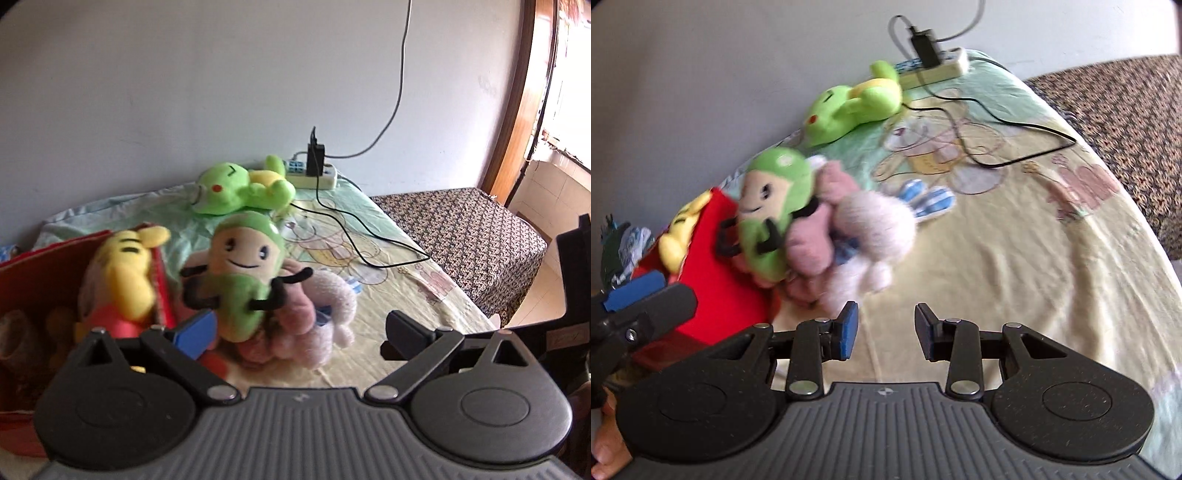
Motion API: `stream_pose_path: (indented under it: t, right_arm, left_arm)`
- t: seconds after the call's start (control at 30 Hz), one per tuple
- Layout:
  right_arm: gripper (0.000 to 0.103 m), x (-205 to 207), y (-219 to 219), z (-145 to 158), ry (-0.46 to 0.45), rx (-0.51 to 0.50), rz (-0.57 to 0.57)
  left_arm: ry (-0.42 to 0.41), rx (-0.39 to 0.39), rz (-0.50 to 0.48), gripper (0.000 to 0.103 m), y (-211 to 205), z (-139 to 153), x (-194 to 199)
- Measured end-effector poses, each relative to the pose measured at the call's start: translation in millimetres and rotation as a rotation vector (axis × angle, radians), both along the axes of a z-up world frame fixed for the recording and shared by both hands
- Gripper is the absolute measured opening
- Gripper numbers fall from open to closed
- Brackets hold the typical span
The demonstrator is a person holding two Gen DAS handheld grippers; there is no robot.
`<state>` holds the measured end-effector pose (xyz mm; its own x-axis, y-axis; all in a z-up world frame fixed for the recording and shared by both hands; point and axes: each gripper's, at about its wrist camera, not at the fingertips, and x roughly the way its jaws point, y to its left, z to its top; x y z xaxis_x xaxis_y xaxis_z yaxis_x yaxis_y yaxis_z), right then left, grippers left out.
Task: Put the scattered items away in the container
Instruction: 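Move the right gripper to the green-hat doll on the bed, then grasp the green-hat doll with the right gripper and lift it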
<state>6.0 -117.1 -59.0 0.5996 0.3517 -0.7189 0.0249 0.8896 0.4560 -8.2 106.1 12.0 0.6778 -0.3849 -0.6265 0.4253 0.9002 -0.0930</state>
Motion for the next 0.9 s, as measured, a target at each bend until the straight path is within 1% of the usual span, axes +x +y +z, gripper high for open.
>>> stream_pose_path:
  t: [0.17, 0.27, 0.37, 0.5, 0.57, 0.63, 0.73, 0.8, 0.87, 0.9]
  right_arm:
    - [0.038, 17, -22, -7, 0.011, 0.061, 0.006]
    - [0.038, 36, -23, -1, -0.003, 0.123, 0.061]
    - [0.038, 56, -20, 9, -0.053, 0.133, 0.122]
    - [0.038, 85, -14, 11, -0.058, 0.188, 0.183]
    - [0.038, 100, -9, 8, -0.051, 0.196, 0.202]
    - [0.038, 112, -4, 6, -0.046, 0.212, 0.219]
    - [0.039, 125, -3, 6, -0.037, 0.282, 0.229]
    - [0.042, 133, 1, 7, -0.029, 0.319, 0.244]
    - [0.048, 140, 10, 6, -0.023, 0.319, 0.272]
    - [0.048, 142, 16, 6, -0.023, 0.313, 0.29]
  left_arm:
    - [0.028, -0.005, 0.034, 0.098, -11, -12, 24]
    - [0.013, 0.01, 0.062, 0.098, -16, -13, 37]
    - [-0.012, 0.008, 0.109, 0.1, -15, -9, 51]
    - [0.014, -0.016, 0.153, 0.1, -8, -12, 77]
    - [0.038, -0.03, 0.164, 0.099, -5, -16, 87]
    - [0.061, -0.04, 0.164, 0.098, -3, -20, 94]
    - [0.075, -0.035, 0.144, 0.098, -4, -27, 96]
    - [0.086, -0.027, 0.132, 0.098, -7, -32, 97]
    - [0.101, -0.024, 0.128, 0.097, -11, -36, 101]
    - [0.104, -0.02, 0.13, 0.097, -12, -38, 103]
